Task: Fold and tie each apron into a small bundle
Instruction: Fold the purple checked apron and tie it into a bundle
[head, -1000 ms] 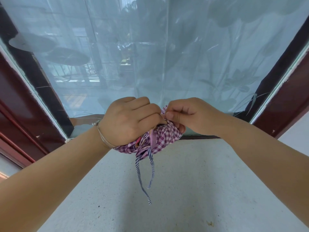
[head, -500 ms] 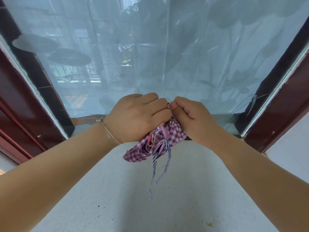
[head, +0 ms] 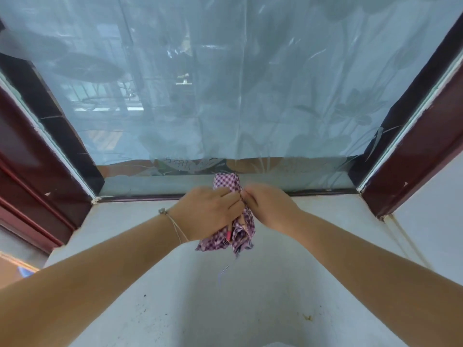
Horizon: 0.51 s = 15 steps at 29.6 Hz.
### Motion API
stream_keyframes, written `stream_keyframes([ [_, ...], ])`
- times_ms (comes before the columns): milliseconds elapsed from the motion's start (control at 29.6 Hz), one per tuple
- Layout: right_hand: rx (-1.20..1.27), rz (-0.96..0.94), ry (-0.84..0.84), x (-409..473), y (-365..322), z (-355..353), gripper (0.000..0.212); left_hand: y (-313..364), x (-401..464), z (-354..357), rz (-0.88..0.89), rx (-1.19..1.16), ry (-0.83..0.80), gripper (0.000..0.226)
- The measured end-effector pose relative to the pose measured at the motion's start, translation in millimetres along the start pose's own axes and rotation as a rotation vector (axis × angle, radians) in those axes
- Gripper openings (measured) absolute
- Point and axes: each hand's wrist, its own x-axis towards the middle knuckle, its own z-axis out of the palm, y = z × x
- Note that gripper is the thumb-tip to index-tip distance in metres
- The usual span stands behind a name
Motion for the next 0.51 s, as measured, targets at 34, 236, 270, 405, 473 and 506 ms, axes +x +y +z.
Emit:
stream_keyframes([
  [34,-0.017,0.035,-0.022,-2,7,18,0.034,9,-9,13,-0.029,-0.043,-0.039,0.012],
  [236,0.087,0.193,-0.106,-18,27,87,0.033,54,-40,65,-0.407,-0.365,-0.182,0.018],
  [270,0.132,0.208,-0.109,-21,30,93,0.032,62,-43,73,-0.529,-0.413,-0.173,0.024],
  [405,0.286,0.243,-0.202,-33,42,126,0.022,94,-63,125,-0.787,-0.512,-0.447,0.017],
  [473,0.277,0.246,-0.276,-44,47,146,0.018,106,-70,142,-0.819,-0.551,-0.559,0.016],
  [506,0.280,0.264,-0.313,-50,51,161,0.017,114,-75,153,-0.834,-0.583,-0.604,0.020],
])
